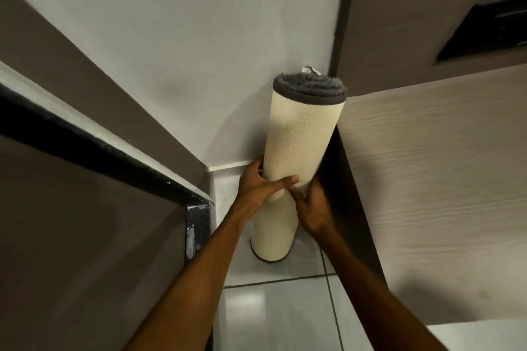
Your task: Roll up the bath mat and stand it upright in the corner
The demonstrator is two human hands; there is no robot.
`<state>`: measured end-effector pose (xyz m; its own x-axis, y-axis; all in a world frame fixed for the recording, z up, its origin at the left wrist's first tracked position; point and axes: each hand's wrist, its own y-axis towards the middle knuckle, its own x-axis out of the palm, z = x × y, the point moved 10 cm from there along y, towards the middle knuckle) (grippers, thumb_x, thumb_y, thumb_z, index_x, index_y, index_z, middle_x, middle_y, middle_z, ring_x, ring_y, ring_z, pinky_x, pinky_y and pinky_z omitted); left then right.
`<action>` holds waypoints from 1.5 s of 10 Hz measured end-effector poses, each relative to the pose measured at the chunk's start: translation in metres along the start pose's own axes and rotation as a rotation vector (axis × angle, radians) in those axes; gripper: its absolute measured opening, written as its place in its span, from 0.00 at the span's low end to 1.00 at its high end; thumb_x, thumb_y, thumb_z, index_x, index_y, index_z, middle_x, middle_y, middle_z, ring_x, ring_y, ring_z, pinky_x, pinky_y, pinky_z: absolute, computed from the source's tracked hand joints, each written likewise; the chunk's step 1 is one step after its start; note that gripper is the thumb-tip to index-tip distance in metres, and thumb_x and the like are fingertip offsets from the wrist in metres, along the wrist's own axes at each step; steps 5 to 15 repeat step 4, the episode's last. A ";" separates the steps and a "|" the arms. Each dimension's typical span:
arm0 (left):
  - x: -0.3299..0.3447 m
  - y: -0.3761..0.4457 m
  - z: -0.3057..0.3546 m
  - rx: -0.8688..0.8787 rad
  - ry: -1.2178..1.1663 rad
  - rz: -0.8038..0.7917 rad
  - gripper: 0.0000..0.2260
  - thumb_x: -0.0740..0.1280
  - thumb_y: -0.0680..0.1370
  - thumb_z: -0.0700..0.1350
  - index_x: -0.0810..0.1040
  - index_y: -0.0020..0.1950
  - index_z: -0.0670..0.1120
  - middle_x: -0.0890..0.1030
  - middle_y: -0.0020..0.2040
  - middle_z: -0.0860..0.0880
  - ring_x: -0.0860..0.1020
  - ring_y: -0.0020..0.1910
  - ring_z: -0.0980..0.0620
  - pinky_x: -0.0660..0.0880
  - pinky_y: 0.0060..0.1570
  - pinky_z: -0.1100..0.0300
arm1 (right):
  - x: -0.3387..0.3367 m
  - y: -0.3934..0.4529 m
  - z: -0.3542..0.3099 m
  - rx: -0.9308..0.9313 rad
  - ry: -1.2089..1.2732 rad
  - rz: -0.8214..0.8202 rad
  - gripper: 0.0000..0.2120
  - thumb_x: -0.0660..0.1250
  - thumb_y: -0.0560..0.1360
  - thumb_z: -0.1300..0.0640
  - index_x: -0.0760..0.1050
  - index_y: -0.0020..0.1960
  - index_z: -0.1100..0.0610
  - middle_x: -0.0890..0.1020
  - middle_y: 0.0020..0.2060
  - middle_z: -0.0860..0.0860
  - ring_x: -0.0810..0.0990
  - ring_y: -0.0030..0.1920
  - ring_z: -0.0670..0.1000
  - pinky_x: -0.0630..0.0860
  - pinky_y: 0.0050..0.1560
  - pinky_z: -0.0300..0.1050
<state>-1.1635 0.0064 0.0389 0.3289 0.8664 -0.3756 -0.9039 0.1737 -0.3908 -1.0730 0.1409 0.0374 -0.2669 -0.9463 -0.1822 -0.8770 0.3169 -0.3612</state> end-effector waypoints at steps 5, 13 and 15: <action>-0.026 -0.086 0.025 0.190 0.382 0.209 0.30 0.58 0.84 0.58 0.57 0.82 0.47 0.63 0.82 0.44 0.62 0.81 0.46 0.63 0.78 0.48 | -0.016 -0.060 -0.038 -0.045 -0.296 -0.003 0.28 0.61 0.84 0.53 0.58 0.81 0.57 0.70 0.76 0.58 0.71 0.75 0.58 0.71 0.74 0.58; -0.026 -0.086 0.025 0.190 0.382 0.209 0.30 0.58 0.84 0.58 0.57 0.82 0.47 0.63 0.82 0.44 0.62 0.81 0.46 0.63 0.78 0.48 | -0.016 -0.060 -0.038 -0.045 -0.296 -0.003 0.28 0.61 0.84 0.53 0.58 0.81 0.57 0.70 0.76 0.58 0.71 0.75 0.58 0.71 0.74 0.58; -0.026 -0.086 0.025 0.190 0.382 0.209 0.30 0.58 0.84 0.58 0.57 0.82 0.47 0.63 0.82 0.44 0.62 0.81 0.46 0.63 0.78 0.48 | -0.016 -0.060 -0.038 -0.045 -0.296 -0.003 0.28 0.61 0.84 0.53 0.58 0.81 0.57 0.70 0.76 0.58 0.71 0.75 0.58 0.71 0.74 0.58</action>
